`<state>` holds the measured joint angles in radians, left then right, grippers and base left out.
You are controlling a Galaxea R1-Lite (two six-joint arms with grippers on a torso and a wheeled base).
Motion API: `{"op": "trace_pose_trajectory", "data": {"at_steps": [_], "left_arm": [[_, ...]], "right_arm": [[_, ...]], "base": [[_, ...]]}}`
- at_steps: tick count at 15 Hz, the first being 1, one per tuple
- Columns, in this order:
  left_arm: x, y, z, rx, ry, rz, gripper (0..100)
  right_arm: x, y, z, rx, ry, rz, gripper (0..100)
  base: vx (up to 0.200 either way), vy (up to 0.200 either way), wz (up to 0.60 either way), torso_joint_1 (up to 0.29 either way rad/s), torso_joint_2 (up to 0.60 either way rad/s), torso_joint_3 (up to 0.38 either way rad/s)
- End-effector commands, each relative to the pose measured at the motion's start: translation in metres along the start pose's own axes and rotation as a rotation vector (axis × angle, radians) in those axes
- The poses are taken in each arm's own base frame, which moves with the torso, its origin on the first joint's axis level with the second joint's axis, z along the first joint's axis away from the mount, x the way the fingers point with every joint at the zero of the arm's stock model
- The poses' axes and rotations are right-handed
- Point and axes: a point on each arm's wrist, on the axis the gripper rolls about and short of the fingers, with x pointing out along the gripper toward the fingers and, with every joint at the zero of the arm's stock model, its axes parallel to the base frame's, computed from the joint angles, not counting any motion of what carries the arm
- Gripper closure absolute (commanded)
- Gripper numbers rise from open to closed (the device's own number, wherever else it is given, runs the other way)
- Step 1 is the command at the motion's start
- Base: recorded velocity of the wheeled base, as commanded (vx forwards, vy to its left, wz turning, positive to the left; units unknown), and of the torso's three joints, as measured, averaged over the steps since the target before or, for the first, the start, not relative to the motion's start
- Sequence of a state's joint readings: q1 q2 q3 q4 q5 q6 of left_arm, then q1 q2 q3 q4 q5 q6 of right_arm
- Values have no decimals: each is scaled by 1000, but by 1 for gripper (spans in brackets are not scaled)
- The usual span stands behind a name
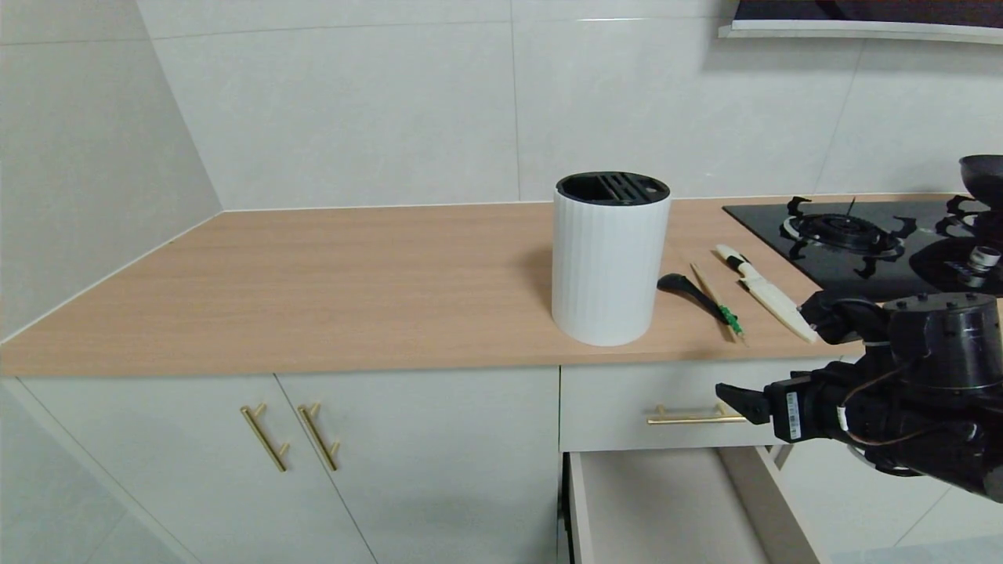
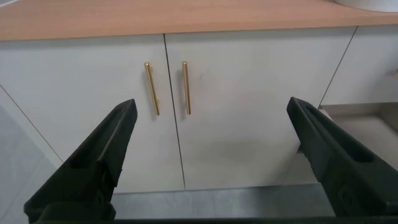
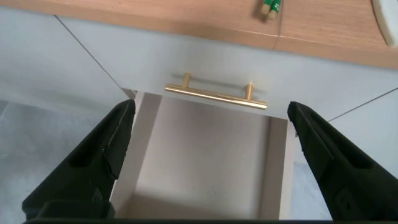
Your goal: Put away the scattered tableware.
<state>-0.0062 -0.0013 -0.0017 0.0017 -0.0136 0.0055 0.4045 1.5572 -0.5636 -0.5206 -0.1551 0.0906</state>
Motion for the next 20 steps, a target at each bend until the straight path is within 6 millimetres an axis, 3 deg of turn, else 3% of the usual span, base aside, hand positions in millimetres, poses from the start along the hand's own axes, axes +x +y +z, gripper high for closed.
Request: {"op": "trace_pose_trajectory", "data": {"at_steps": [1, 6, 12, 20], "left_arm": [[0, 0, 0, 1, 1, 0, 0], [0, 0, 0, 1, 1, 0, 0], [0, 0, 0, 1, 1, 0, 0], [0, 0, 0, 1, 1, 0, 0]], "right_arm": [[2, 0, 1, 0, -2, 1, 0], [9, 4, 29, 92, -94, -98, 0], [25, 5, 70, 146, 14, -144, 0], [67, -2, 60, 160, 4, -277, 0]], "base": [[0, 0, 0, 0, 0, 0], [0, 0, 0, 0, 0, 0], [0, 0, 0, 0, 0, 0], [0, 0, 0, 0, 0, 0]]}}
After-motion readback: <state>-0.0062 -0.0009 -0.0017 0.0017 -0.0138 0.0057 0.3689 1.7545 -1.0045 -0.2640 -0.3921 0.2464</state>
